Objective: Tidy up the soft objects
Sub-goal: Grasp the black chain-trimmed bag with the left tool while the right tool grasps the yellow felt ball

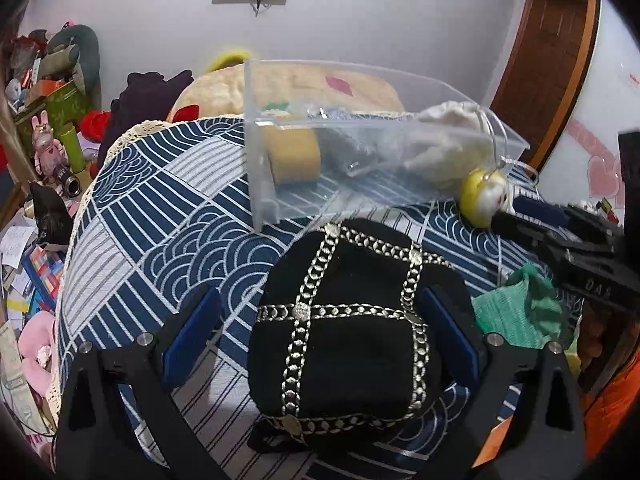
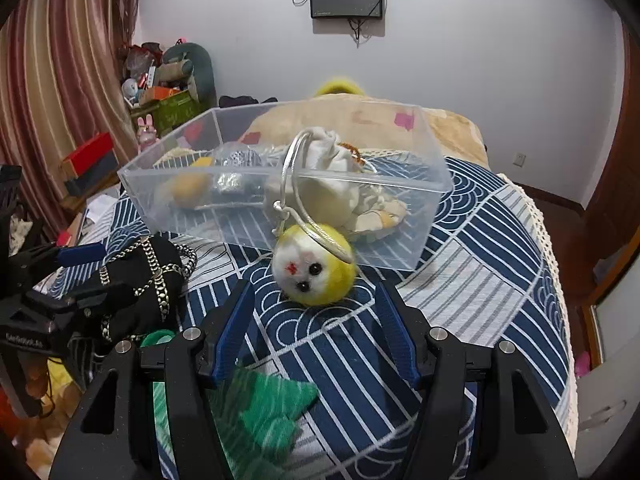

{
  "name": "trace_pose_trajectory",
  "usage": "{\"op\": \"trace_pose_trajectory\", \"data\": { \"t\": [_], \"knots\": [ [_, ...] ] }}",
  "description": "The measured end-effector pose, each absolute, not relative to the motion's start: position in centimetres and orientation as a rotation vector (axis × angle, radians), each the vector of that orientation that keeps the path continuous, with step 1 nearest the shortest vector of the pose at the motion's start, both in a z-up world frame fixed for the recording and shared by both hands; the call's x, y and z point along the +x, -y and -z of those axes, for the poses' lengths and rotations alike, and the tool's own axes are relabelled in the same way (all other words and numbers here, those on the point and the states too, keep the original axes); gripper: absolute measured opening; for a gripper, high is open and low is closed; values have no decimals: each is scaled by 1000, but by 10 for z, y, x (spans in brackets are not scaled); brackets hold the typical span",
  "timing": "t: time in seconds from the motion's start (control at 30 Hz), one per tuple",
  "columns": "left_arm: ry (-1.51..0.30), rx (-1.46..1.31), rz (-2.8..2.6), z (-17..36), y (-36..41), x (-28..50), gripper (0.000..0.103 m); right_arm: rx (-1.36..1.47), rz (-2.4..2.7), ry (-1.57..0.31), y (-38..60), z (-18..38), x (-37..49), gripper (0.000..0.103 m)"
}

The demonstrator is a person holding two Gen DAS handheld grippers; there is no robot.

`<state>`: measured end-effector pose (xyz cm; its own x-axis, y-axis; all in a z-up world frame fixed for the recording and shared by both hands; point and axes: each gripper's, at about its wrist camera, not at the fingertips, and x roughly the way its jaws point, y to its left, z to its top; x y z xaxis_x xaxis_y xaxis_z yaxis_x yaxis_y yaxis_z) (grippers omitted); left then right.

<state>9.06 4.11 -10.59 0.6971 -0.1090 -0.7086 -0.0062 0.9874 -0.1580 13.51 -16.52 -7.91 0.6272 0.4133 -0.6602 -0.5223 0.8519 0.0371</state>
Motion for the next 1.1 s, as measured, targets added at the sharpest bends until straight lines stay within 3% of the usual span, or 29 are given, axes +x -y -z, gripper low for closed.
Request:
{"op": "trace_pose_trajectory", "data": {
  "t": [0.07,0.17,0.27,0.4,0.6,0.77,1.1],
  "knots": [
    [-790,-139,58,110,-37,91,99,-164,-537,-710,163,78,137,59],
    [-794,-154,94,114,-35,91,82,-165,-532,-692,159,74,139,59],
    [-782,-152,104,113,-33,89,72,-166,-533,-692,155,74,142,59],
    [-773,-136,124,112,-29,82,55,-159,-536,-701,153,78,144,43],
    [-760,-136,133,107,-24,73,37,-143,-539,-688,163,78,134,40],
    [-739,-128,126,98,-27,68,28,-149,-544,-674,166,74,124,39],
    [-642,-167,97,66,-45,61,26,-145,-560,-575,165,47,106,39]
  ]
}}
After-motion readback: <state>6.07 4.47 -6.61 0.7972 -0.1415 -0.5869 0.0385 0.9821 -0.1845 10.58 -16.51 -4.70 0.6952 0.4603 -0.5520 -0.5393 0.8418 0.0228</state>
